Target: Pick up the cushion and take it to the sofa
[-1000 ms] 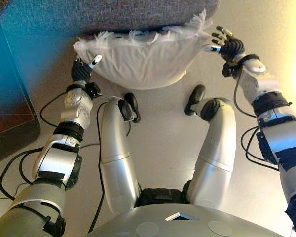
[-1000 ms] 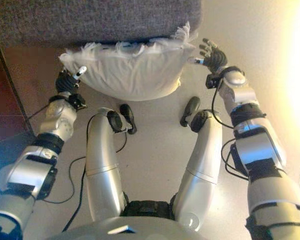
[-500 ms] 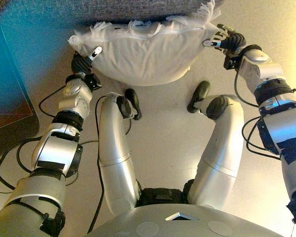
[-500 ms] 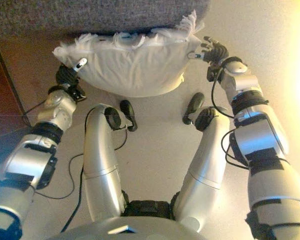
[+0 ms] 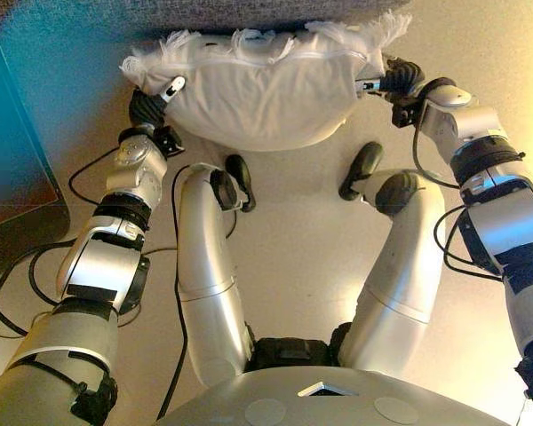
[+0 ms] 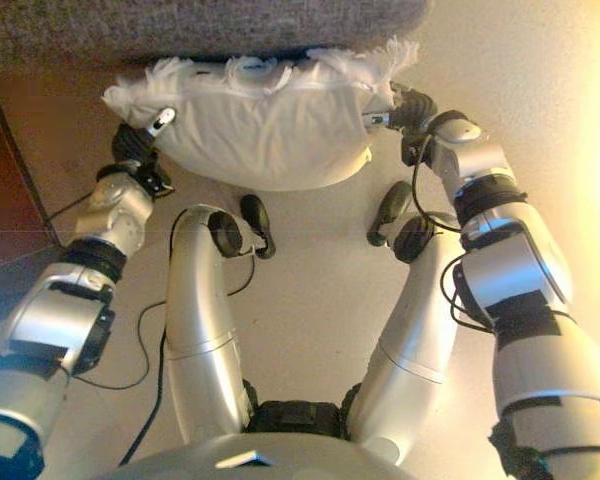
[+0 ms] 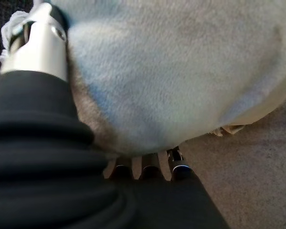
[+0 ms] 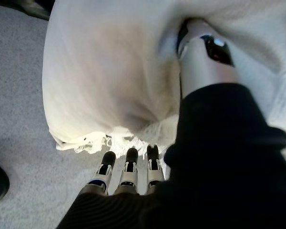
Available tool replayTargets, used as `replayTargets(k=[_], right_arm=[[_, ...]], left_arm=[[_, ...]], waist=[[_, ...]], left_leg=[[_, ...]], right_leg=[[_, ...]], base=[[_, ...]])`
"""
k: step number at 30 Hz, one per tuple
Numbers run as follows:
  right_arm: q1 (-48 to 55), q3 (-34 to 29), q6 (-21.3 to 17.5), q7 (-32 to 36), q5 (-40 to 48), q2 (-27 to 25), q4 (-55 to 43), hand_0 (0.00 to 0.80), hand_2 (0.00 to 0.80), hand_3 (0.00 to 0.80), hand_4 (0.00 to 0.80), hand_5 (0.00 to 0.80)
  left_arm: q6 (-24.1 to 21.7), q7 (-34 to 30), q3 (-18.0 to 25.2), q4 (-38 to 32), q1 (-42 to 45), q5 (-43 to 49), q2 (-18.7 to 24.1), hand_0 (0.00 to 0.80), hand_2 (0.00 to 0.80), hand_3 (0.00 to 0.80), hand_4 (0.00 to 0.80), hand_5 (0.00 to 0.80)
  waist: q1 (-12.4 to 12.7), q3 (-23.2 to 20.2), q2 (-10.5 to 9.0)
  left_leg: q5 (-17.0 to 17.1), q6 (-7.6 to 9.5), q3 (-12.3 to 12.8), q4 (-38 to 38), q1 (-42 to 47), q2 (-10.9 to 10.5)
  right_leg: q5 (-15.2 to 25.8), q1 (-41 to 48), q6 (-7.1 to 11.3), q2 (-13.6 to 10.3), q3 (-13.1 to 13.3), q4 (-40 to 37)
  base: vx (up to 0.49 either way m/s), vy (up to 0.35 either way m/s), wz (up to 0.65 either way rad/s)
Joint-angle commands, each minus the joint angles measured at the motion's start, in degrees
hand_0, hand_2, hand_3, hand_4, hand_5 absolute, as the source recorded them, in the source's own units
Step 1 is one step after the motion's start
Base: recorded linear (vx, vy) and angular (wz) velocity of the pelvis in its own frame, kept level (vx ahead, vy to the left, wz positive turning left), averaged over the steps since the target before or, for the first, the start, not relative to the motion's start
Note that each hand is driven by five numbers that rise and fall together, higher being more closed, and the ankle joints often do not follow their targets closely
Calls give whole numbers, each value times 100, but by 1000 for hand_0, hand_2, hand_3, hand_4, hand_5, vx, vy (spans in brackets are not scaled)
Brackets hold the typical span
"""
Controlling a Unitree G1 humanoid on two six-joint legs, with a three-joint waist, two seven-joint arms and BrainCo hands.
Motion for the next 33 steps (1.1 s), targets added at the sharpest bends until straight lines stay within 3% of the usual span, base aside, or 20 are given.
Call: replayTargets(k=[1,5,6,7,14,23,33], right_arm=[[-370,266,30,193,-82,190,-137,0,0,0,0,0],[-366,415,115,374,-280,240,-381,0,0,0,0,0],[-363,462,93,387,-368,231,-436,0,0,0,0,0],[-362,510,58,345,-427,223,-465,800,800,800,800,800],[-351,600,2,173,-380,188,-649,800,800,800,800,800],[-101,256,-579,-73,241,241,-830,800,800,800,800,800],[1533,-539,-1449,-362,810,218,-2210,800,800,800,800,800]], left_arm=[[-230,-93,-172,-428,-129,-43,-126,0,0,0,0,0],[-266,-406,-283,-677,-115,-96,-130,0,0,0,0,0],[-257,-502,-321,-754,-136,-94,-122,348,348,348,348,348],[-262,-566,-368,-809,-149,-84,-120,791,791,791,791,791],[-348,-701,-495,-958,-211,-87,-114,800,800,800,800,800],[-577,-704,-449,-1067,-49,124,-135,800,800,800,800,800],[-1492,-553,-77,-1791,1100,544,-463,800,800,800,800,800]], waist=[[26,-26,353],[45,-26,373],[47,-26,375],[48,-26,377],[31,-26,356],[9,-26,320],[-124,-26,139]], left_leg=[[204,-314,18,-501,89,-71],[235,-322,24,-517,43,-81],[242,-325,30,-532,39,-83],[249,-322,35,-534,43,-76],[249,-320,30,-496,42,-55],[277,-363,55,-755,350,-6],[663,-637,269,-2177,2006,159]], right_leg=[[-201,446,397,-100,674,-237],[-171,411,400,-120,680,-261],[-158,417,404,-124,678,-286],[-145,422,405,-128,675,-293],[-69,434,432,-137,685,-327],[79,713,500,-66,614,-628],[473,2292,838,127,304,-1809]], base=[[-5,35,3],[0,26,10],[8,16,8],[12,14,4],[9,7,3],[2,2,-1],[27,-4,-12]])
